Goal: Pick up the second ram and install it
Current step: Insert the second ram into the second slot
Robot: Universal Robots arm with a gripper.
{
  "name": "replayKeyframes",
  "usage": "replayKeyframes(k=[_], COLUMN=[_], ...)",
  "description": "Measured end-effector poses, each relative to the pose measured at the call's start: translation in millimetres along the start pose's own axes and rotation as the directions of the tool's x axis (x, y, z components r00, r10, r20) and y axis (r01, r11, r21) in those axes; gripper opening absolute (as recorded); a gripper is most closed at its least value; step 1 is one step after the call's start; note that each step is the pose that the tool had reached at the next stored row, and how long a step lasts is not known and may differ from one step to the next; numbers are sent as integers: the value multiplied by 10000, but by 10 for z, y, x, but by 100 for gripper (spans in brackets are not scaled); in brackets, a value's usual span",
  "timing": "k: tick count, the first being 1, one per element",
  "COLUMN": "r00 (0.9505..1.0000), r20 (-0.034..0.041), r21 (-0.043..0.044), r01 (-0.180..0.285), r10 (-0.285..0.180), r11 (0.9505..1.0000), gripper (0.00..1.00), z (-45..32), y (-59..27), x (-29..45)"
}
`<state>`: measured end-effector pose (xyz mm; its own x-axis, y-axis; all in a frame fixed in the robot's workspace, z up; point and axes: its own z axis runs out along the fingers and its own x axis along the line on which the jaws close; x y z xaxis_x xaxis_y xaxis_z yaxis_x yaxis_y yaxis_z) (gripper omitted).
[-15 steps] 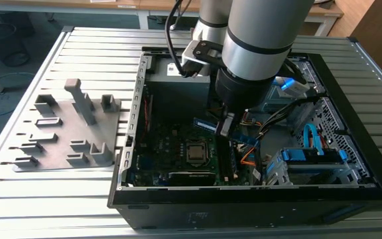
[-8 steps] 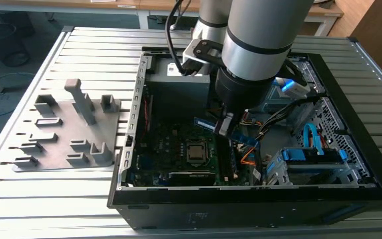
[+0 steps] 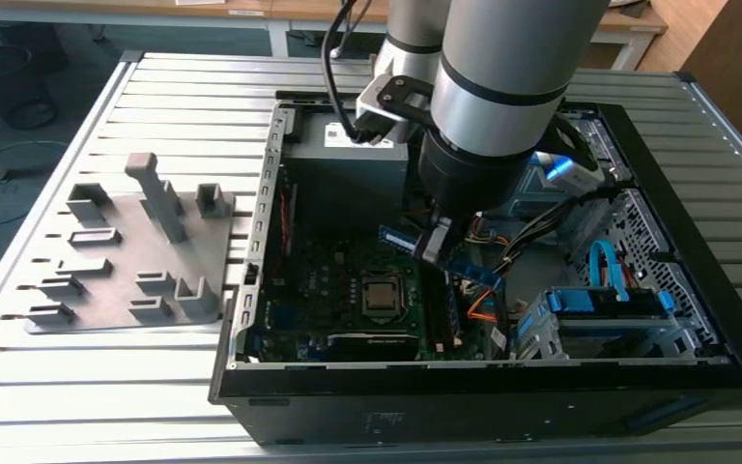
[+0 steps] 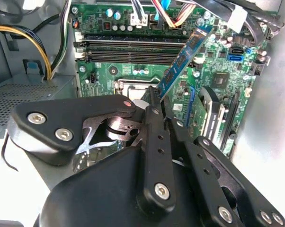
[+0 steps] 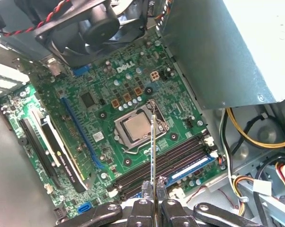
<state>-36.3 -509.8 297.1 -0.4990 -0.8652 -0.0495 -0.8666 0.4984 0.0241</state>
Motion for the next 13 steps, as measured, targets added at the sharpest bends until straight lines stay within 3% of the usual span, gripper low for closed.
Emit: replayKeyframes(k=[13], r00=[9970], r20=[13], r21=[42], r01=[-772], r10=[772], r11=[9970], gripper=[14], z=[2], y=[0], x=[0])
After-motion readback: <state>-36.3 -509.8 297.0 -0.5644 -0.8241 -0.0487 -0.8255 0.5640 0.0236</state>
